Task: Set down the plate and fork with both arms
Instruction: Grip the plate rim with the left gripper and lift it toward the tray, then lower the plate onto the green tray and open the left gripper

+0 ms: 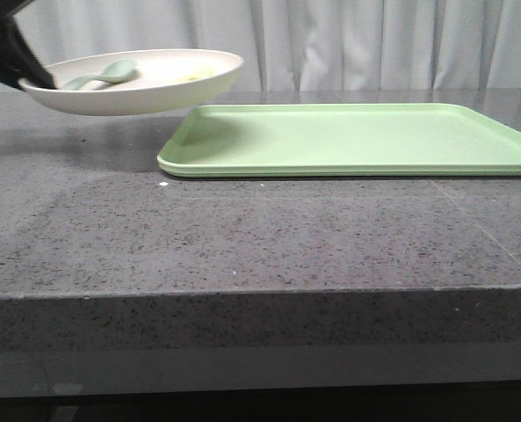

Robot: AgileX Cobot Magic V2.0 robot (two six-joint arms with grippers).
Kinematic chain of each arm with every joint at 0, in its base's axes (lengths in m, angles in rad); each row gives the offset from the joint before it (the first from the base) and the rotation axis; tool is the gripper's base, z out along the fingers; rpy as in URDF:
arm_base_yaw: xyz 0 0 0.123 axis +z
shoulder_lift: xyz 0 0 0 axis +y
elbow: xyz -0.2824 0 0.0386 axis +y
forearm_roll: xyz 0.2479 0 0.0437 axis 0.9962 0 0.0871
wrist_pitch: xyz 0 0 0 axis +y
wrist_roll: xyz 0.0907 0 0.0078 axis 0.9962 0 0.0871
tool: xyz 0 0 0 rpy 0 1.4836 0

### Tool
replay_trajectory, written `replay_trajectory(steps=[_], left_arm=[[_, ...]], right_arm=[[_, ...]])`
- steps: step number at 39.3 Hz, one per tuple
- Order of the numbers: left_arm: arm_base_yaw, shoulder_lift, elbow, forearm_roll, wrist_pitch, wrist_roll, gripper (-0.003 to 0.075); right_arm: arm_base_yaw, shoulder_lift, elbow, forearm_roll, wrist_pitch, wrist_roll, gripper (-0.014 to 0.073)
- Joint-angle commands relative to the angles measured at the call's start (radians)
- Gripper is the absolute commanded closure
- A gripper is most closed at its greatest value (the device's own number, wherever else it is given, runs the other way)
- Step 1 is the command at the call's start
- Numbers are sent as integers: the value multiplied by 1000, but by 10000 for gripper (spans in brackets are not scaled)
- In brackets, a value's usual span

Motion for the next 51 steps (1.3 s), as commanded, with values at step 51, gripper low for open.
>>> replay_trajectory(steps=[51], left_arm=[[-562, 73, -126, 792, -335, -1150, 738]], right_arm=[[0, 11, -31, -2, -65, -5, 13]])
